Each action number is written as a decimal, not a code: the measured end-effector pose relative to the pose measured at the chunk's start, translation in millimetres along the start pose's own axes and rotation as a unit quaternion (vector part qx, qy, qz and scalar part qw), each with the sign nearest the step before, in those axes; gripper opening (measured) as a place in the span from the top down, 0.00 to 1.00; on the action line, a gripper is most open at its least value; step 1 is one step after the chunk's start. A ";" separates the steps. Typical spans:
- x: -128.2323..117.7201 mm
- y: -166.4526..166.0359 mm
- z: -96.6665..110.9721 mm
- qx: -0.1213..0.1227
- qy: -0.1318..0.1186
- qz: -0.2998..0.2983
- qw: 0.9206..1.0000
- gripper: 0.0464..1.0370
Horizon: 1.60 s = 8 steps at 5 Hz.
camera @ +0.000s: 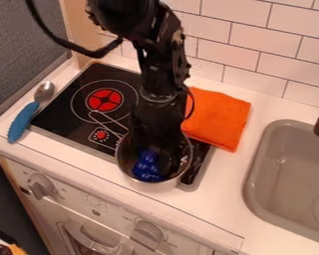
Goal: Take the blue object out of the pan and put it to the top middle corner of the burner.
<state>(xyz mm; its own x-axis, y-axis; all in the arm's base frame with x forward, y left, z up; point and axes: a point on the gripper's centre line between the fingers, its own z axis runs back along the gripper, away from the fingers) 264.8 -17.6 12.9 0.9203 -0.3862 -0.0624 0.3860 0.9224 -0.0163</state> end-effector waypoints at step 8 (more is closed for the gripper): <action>95.1 109.9 37.9 -0.004 -0.018 0.158 0.987 0.25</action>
<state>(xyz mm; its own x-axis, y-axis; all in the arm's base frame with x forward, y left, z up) 397.2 46.7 43.0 0.9965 -0.0787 -0.0295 0.0784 0.9969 -0.0088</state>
